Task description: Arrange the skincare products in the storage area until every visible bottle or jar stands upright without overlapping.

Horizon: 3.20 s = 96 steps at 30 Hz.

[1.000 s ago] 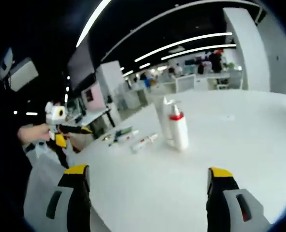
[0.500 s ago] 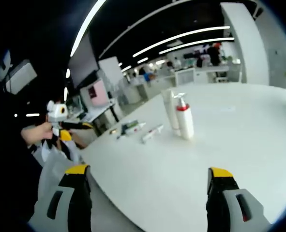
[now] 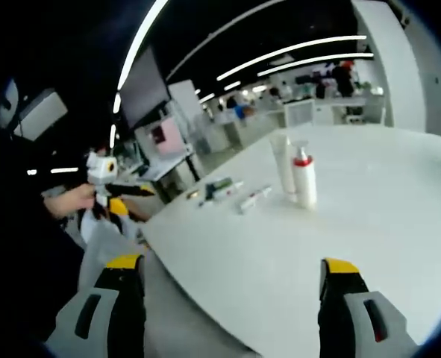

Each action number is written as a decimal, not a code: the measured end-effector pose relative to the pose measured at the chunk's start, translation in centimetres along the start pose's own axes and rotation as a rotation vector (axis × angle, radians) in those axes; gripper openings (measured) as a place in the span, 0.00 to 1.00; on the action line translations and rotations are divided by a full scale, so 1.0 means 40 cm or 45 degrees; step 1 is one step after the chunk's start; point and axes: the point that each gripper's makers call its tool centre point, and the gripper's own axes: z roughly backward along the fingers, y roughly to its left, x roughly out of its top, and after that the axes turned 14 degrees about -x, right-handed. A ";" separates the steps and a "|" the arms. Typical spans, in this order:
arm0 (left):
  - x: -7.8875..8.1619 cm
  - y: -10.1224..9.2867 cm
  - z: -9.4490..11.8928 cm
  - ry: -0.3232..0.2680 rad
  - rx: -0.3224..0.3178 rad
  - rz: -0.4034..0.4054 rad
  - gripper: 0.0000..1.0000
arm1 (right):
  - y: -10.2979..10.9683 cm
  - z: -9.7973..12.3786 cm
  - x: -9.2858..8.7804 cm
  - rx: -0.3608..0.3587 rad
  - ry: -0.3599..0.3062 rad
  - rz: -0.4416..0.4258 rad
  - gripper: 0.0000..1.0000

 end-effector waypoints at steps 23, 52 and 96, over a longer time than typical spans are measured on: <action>0.009 0.011 0.007 -0.027 0.015 0.017 0.94 | -0.023 -0.015 0.037 -0.027 -0.058 -0.016 0.99; 0.081 0.146 -0.084 0.043 0.074 -0.009 0.87 | -0.051 -0.040 0.026 -0.073 -0.038 -0.071 0.99; 0.077 0.467 -0.237 0.244 0.231 -0.006 0.60 | -0.096 -0.111 -0.037 -0.113 0.082 -0.143 0.99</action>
